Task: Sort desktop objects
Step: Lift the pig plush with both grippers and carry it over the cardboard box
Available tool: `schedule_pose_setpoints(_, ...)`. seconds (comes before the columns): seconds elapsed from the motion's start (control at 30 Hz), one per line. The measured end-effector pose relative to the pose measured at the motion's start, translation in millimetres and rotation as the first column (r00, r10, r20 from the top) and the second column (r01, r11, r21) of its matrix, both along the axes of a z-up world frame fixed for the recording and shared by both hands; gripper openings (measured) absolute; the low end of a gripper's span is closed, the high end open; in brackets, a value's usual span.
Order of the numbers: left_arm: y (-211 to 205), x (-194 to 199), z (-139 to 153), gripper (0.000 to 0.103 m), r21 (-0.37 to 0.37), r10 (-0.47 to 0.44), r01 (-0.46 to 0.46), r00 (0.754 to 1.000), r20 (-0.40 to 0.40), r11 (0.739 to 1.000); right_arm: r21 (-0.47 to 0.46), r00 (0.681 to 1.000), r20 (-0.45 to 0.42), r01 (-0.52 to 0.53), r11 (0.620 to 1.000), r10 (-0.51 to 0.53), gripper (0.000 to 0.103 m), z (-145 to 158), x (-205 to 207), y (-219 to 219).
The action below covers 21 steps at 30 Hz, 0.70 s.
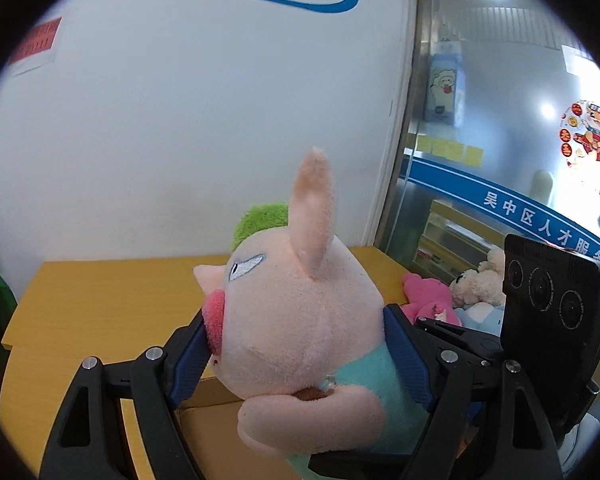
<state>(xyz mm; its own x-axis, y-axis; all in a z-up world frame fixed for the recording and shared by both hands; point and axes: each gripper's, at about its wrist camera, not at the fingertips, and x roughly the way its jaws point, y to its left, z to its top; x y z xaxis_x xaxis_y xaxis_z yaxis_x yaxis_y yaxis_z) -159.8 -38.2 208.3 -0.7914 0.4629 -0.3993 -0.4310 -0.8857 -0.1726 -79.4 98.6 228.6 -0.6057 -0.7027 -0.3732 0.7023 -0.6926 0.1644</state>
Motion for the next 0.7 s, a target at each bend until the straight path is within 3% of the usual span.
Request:
schedule_pose_setpoints(0.13,-13.1,-48.5,-48.9,0.080,0.007,0.030,-0.031,0.990,0.139,0.999,-0.029,0.991,0.130,-0.011,1.000,0.015,0.089,-40.8,-44.4,-21.4)
schedule_pose_setpoints(0.17,-11.9,-53.8,-62.2,0.080,0.000,0.032,-0.033,0.985,0.170,0.999,-0.029,0.987,0.161,-0.005,1.000,0.010,0.089,-52.0,-74.5,-12.0)
schedule_pose_setpoints(0.27,-13.9,-75.7,-108.4,0.080,-0.028,0.051,-0.045,0.953,0.298,0.999,-0.042,0.957,0.291,0.006,0.999,0.007,0.089,-100.1,-99.0,-20.3)
schedule_pose_setpoints(0.33,-14.1,-85.3,-136.3,0.080,-0.050,0.065,-0.050,0.927,0.370,0.997,-0.056,0.921,0.390,0.013,0.998,0.010,0.089,-133.5,-111.1,-25.8)
schedule_pose_setpoints(0.47,-5.3,-93.8,-162.9,0.080,-0.097,0.092,-0.052,0.876,0.473,0.994,-0.070,0.834,0.552,0.031,0.997,0.013,0.090,-182.5,-118.3,-38.9)
schedule_pose_setpoints(0.57,-5.4,-102.3,-175.3,0.081,-0.106,0.104,-0.056,0.842,0.529,0.993,-0.053,0.802,0.598,0.031,0.998,0.007,0.093,-201.9,-116.3,-49.0)
schedule_pose_setpoints(0.6,-4.5,-107.0,-177.9,0.081,-0.095,0.093,-0.049,0.830,0.551,0.994,-0.060,0.780,0.626,0.032,0.998,0.012,0.100,-208.9,-117.1,-51.3)
schedule_pose_setpoints(0.7,-8.7,-114.8,-183.9,0.082,-0.076,0.090,-0.056,0.809,0.581,0.996,-0.031,0.724,0.690,0.047,0.998,-0.013,0.103,-223.0,-113.9,-53.7)
